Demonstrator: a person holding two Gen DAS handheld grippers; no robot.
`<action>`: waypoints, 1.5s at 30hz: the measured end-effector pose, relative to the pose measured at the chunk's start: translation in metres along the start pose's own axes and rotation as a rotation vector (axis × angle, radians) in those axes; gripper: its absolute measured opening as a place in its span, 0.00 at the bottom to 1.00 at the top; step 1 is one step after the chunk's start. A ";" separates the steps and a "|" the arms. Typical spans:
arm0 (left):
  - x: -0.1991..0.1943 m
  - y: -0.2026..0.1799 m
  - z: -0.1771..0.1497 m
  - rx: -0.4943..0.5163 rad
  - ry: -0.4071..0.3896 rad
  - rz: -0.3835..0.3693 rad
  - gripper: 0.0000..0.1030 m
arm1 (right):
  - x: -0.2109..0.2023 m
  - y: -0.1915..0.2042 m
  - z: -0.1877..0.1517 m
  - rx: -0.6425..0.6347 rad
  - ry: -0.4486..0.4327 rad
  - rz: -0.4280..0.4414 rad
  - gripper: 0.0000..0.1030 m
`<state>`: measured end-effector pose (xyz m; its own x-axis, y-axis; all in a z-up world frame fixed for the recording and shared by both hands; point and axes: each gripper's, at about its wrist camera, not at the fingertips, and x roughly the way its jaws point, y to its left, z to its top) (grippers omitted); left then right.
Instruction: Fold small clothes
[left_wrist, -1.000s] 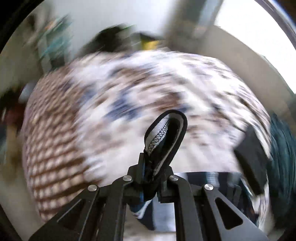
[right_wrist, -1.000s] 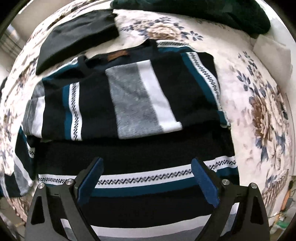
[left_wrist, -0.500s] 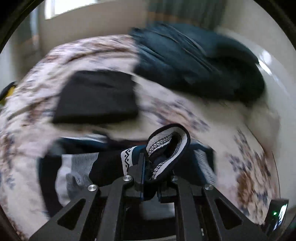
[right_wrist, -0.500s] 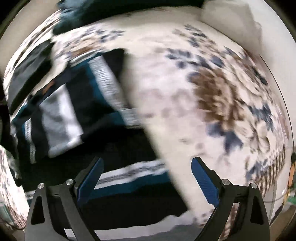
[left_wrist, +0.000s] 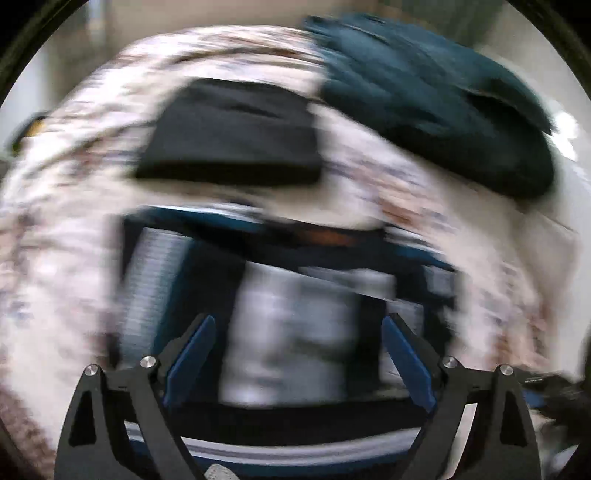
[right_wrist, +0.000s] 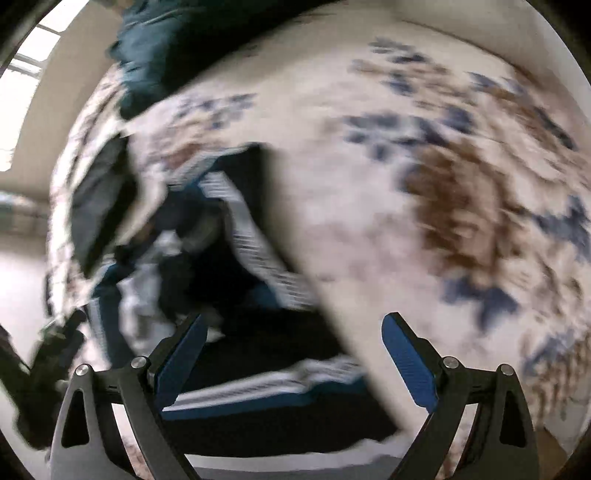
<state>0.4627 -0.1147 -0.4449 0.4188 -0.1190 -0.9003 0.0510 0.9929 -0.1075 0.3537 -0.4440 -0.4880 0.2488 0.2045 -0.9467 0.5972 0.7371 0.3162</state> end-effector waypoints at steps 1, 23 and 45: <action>0.002 0.022 0.004 -0.015 -0.015 0.072 0.89 | 0.004 0.014 0.006 -0.020 0.000 0.020 0.94; 0.052 0.160 0.019 -0.246 0.039 0.295 0.89 | 0.081 0.072 0.067 -0.156 0.023 -0.236 0.05; 0.076 0.223 -0.004 -0.329 0.094 0.334 0.89 | 0.219 0.452 -0.016 -0.828 0.327 0.152 0.54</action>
<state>0.5022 0.0978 -0.5385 0.2788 0.1921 -0.9409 -0.3682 0.9263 0.0800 0.6657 -0.0559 -0.5531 -0.0241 0.4168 -0.9087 -0.1959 0.8894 0.4131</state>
